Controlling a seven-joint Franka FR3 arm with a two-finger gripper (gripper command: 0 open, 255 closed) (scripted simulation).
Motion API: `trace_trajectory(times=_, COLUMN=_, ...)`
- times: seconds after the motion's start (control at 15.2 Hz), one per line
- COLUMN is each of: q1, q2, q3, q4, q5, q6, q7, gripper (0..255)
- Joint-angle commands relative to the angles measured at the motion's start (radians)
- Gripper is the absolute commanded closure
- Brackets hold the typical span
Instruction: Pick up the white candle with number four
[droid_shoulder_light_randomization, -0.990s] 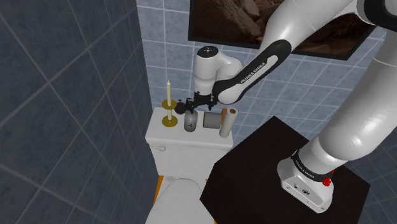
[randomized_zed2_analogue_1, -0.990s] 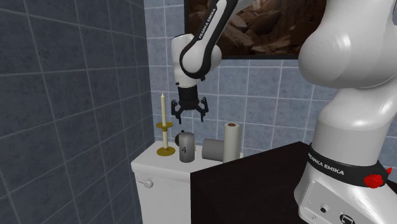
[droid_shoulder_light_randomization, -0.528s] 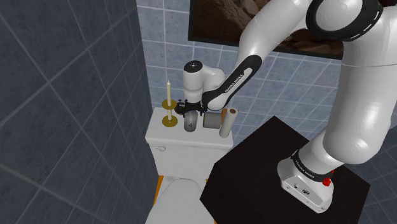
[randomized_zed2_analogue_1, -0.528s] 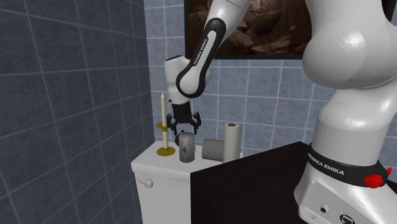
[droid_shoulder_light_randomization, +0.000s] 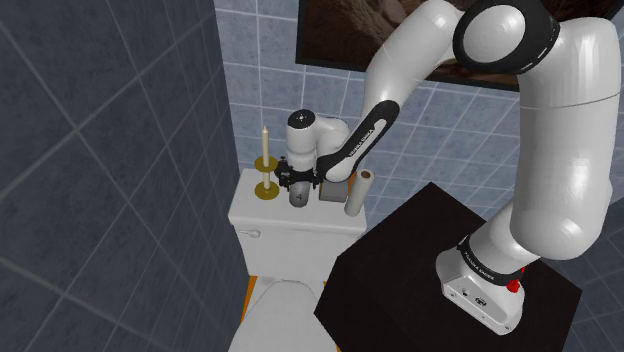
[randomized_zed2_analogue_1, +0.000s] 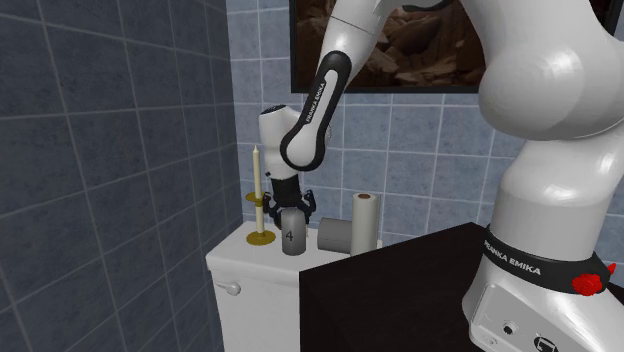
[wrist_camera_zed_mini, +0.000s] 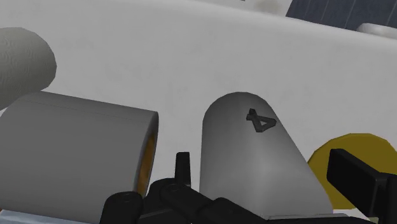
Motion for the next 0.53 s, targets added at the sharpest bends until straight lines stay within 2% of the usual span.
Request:
trace_trajectory(times=0.0, q1=0.003, q2=0.008, q3=-0.005, q4=0.003, q5=-0.006, q6=0.005, q7=0.005, gripper=0)
trace_trajectory(times=0.07, q1=0.004, q2=0.009, q3=-0.005, q4=0.004, q5=-0.006, q6=0.005, q7=0.006, gripper=255)
trace_trajectory(times=0.46, q1=0.003, q2=0.009, q3=-0.005, q4=0.005, q5=-0.005, q6=0.005, q7=0.004, gripper=255)
